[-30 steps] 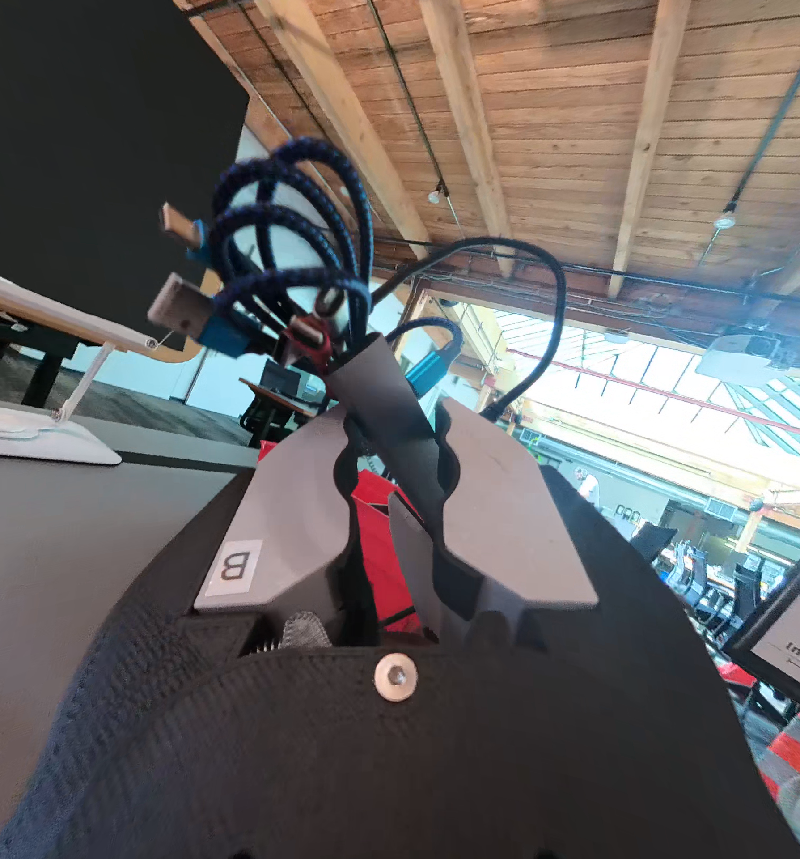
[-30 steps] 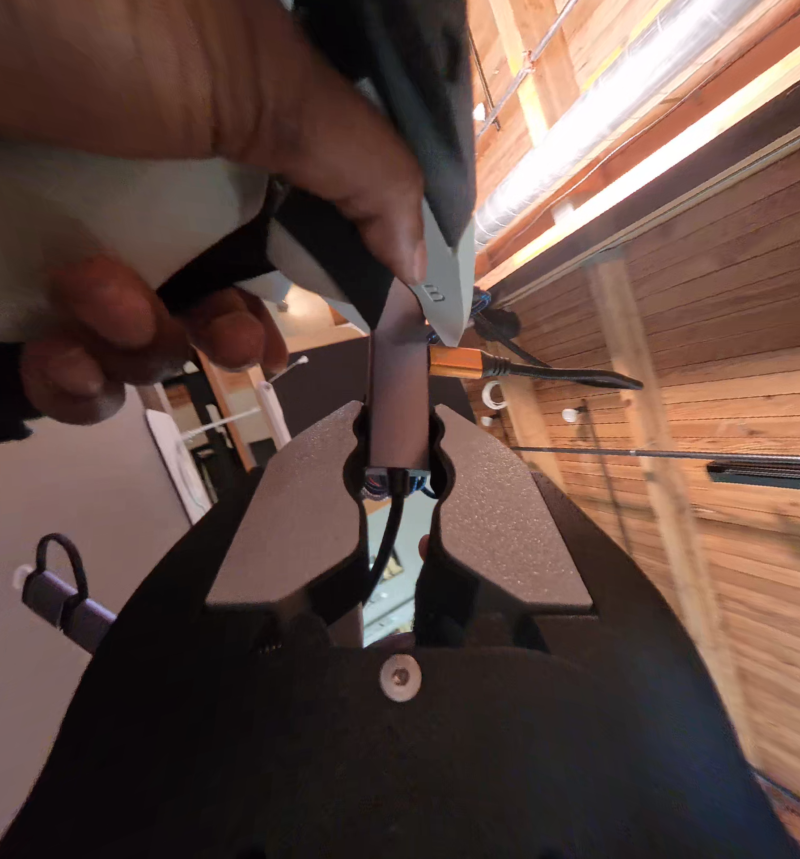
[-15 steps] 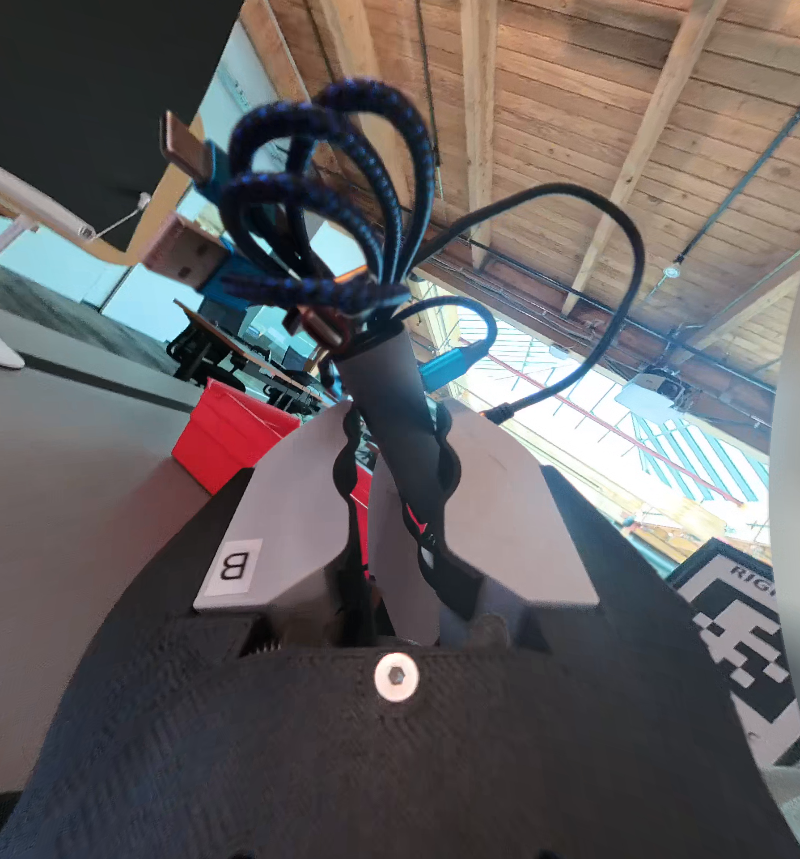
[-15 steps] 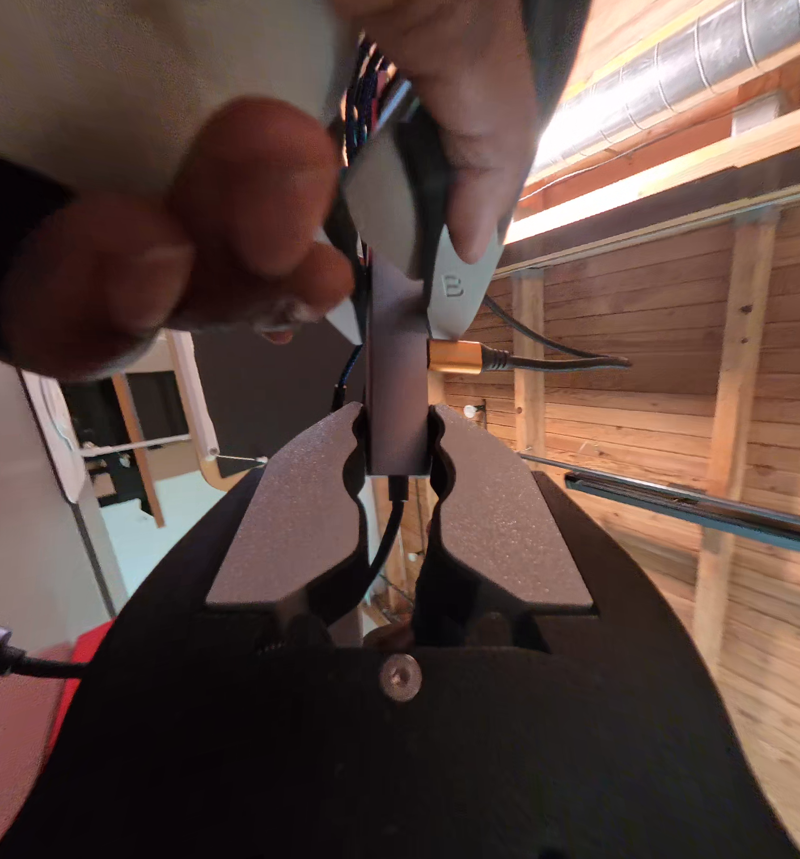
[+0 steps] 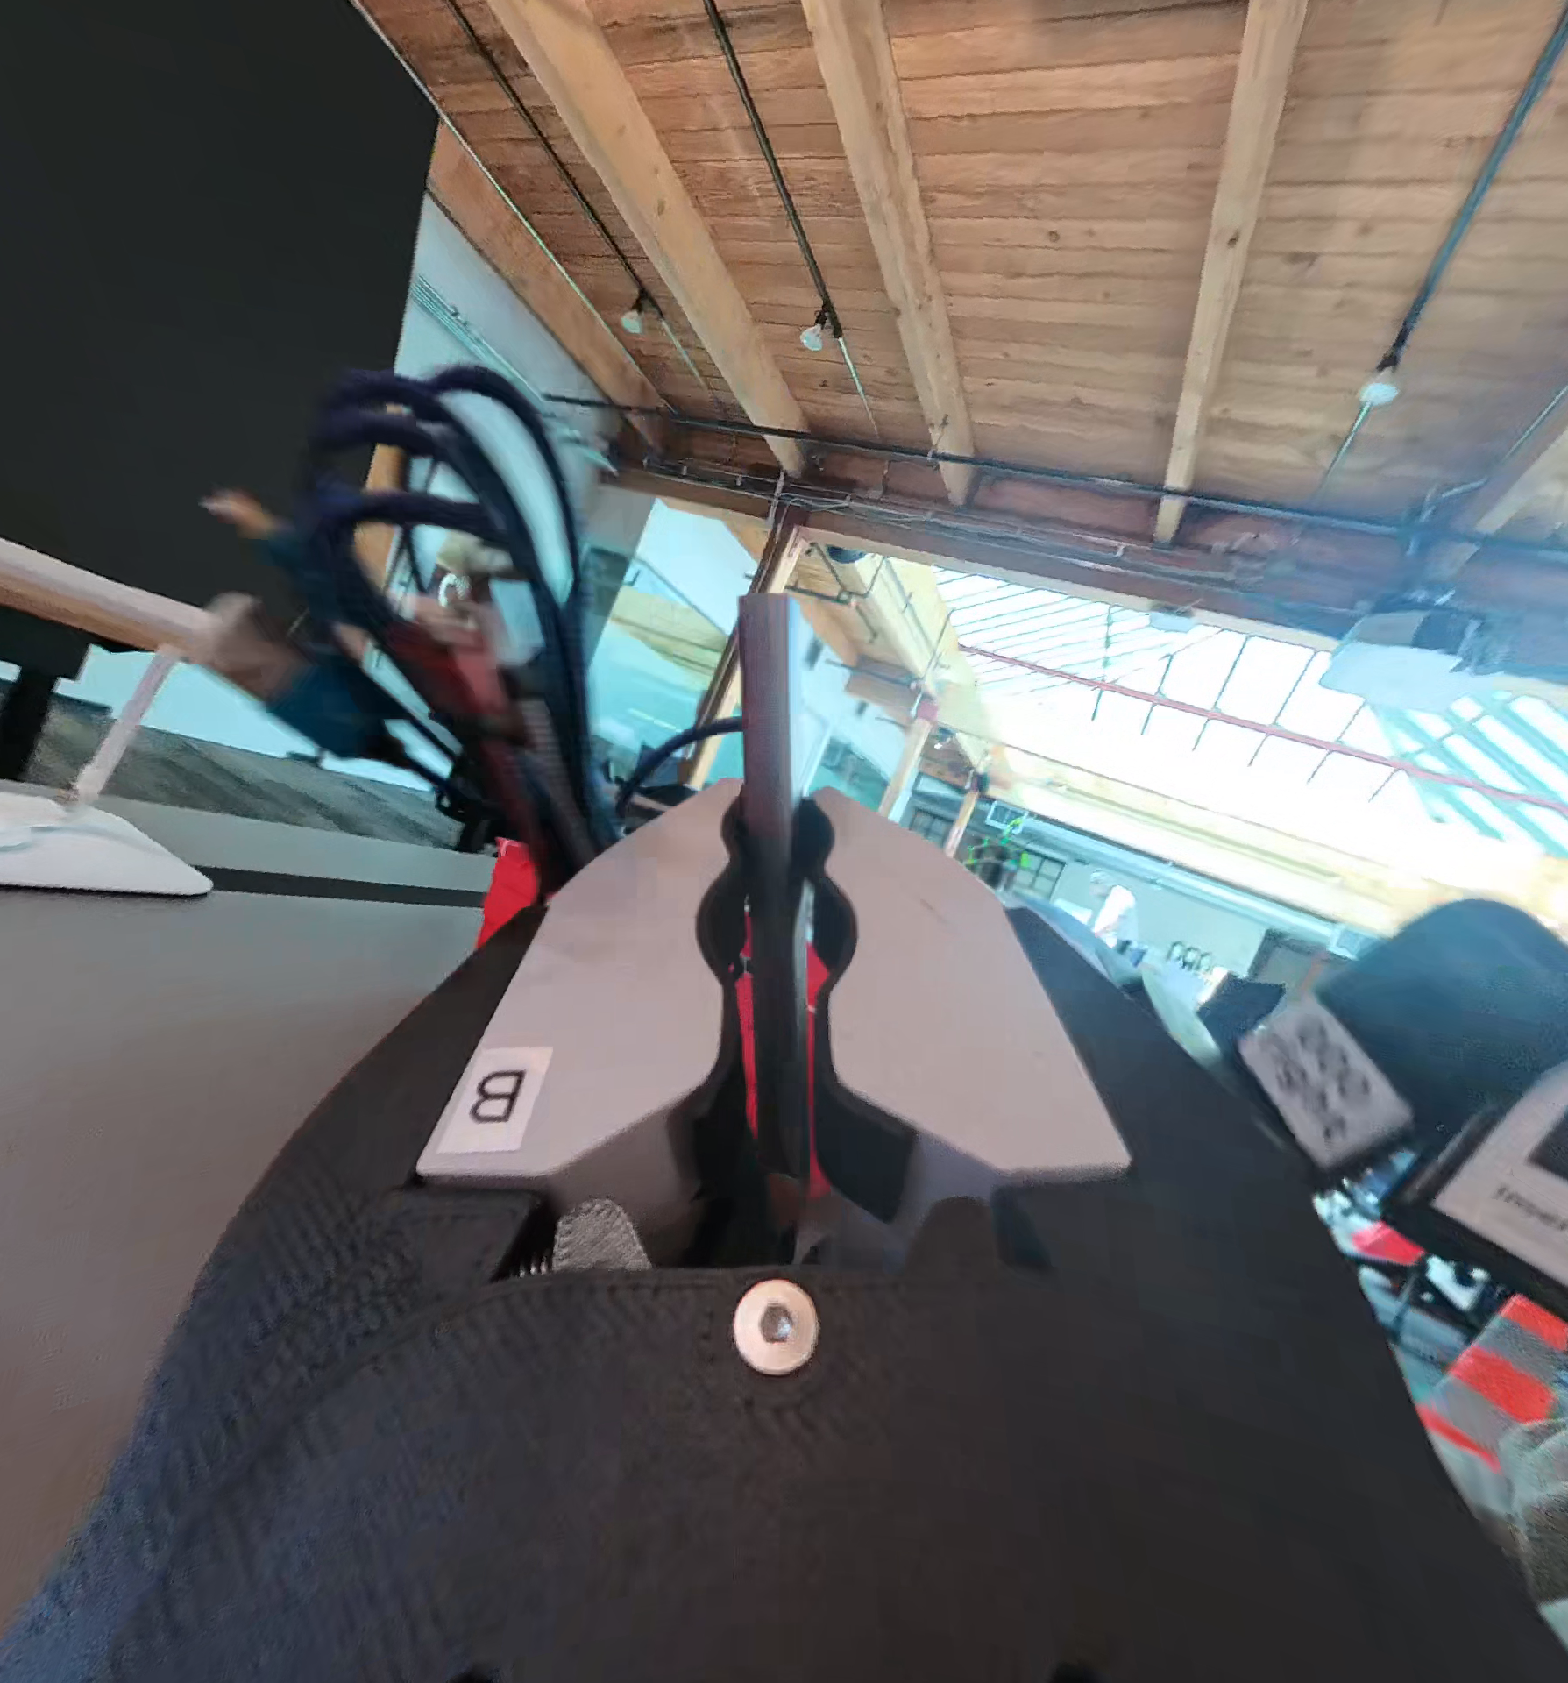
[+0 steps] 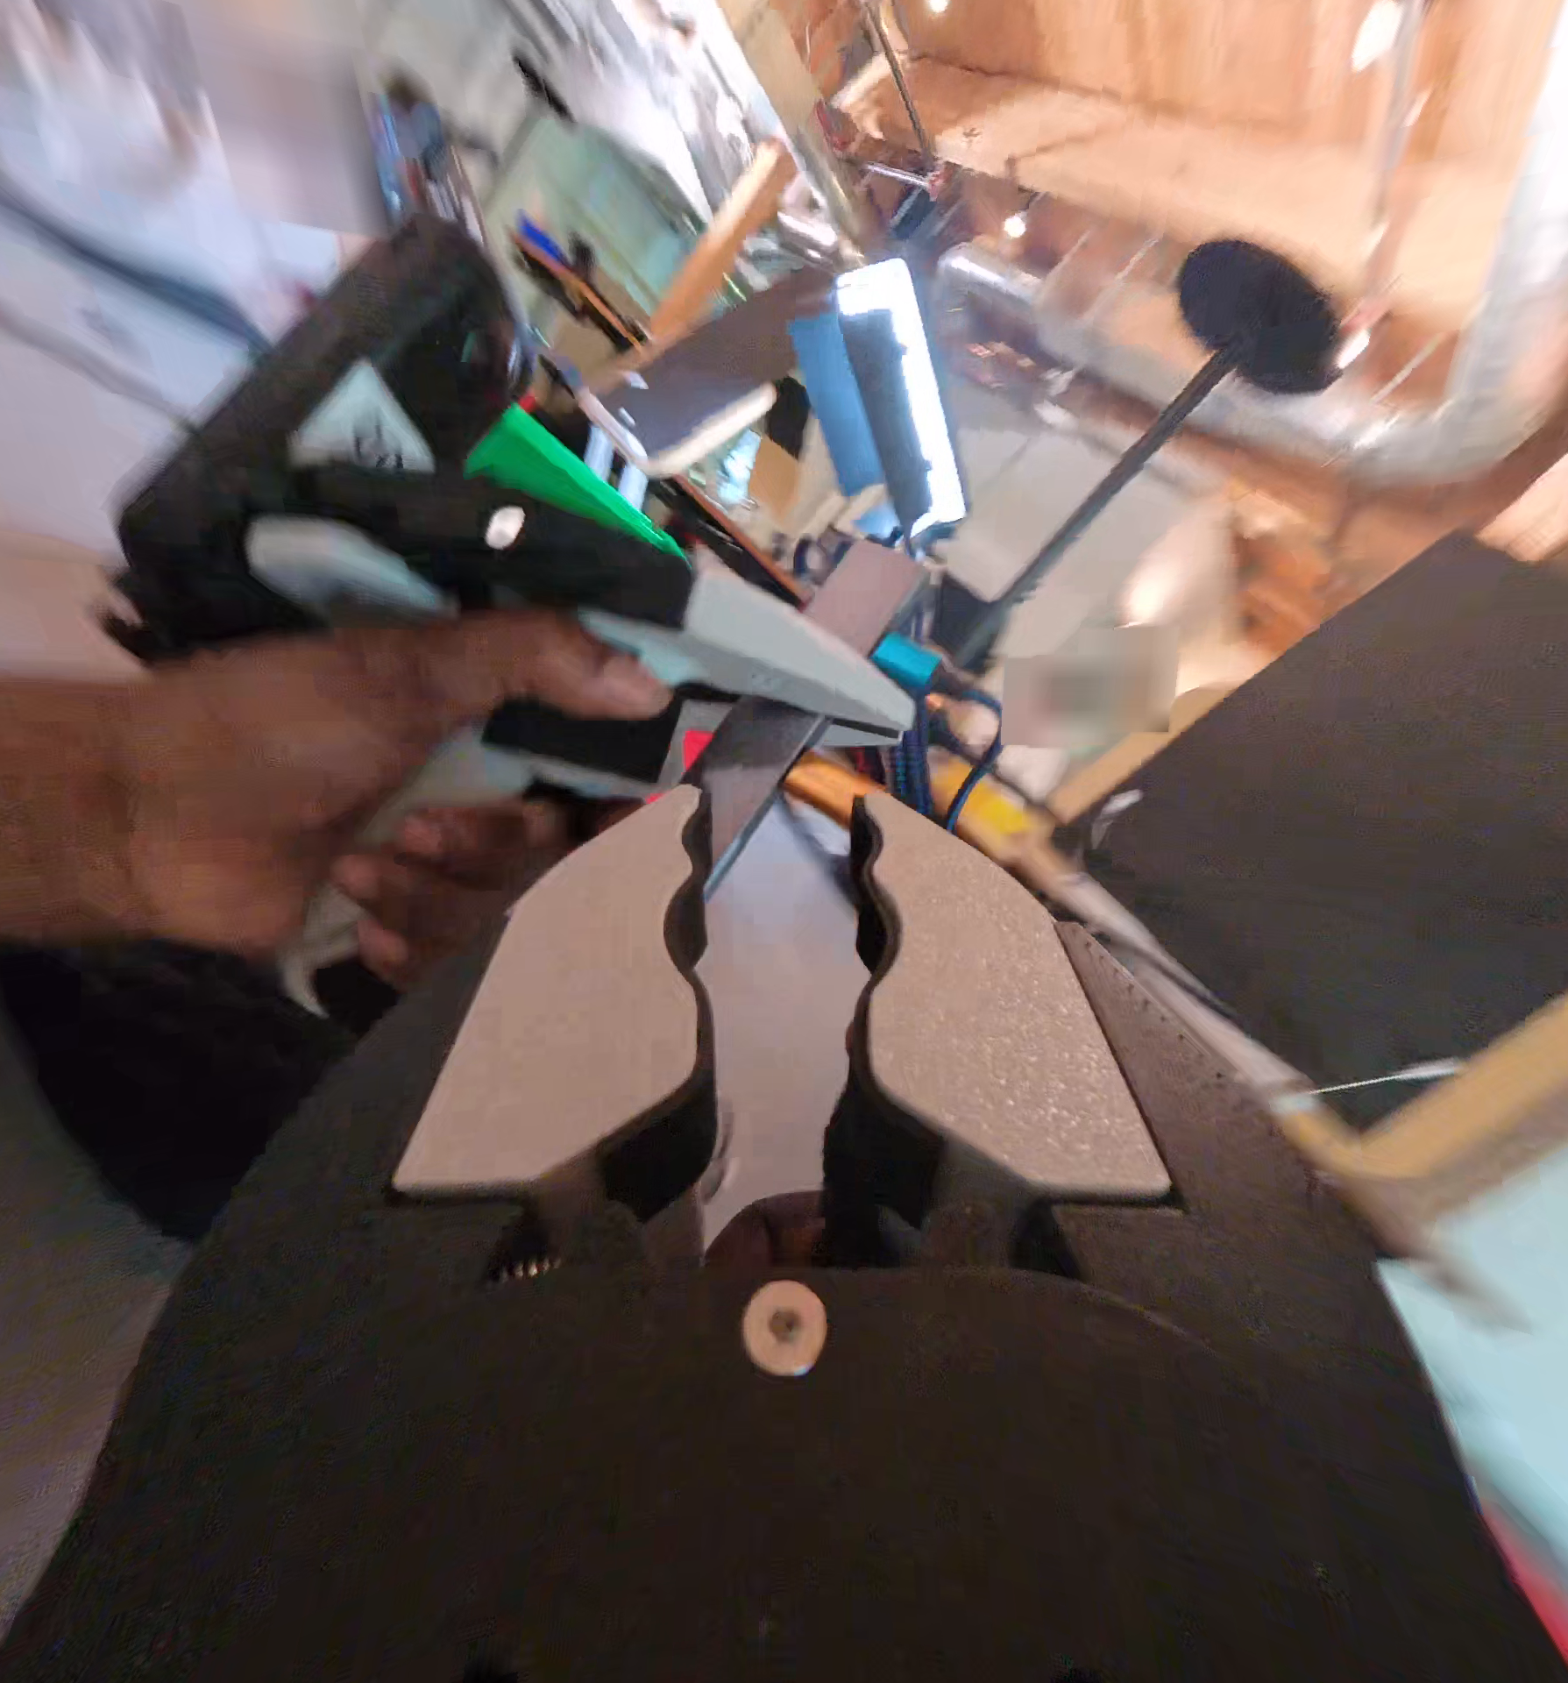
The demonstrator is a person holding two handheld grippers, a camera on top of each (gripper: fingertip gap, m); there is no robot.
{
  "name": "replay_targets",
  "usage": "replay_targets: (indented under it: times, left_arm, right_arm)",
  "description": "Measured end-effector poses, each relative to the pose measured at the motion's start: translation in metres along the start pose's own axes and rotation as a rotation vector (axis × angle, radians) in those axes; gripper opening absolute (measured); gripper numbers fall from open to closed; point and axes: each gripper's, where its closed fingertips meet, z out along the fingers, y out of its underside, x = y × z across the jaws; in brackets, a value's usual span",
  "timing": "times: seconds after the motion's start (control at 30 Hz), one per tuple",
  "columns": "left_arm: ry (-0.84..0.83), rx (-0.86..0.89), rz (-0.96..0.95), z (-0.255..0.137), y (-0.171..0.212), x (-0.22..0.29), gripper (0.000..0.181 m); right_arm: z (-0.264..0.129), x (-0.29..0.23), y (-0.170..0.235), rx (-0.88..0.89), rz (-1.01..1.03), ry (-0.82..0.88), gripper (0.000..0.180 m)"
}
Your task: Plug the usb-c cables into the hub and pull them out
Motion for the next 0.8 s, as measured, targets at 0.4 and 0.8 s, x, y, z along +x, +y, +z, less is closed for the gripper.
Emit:
replay_targets:
  times: [0.4, 0.8]
  left_arm:
    - [0.037, -0.242, 0.059, 0.006, 0.033, -0.003, 0.009]
    - [0.032, -0.259, 0.258, 0.005, 0.025, -0.004, 0.033]
  right_arm:
    - [-0.017, 0.02, 0.034, -0.147, -0.219, -0.053, 0.023]
    - [-0.004, 0.03, 0.064, -0.403, -0.439, 0.126, 0.011]
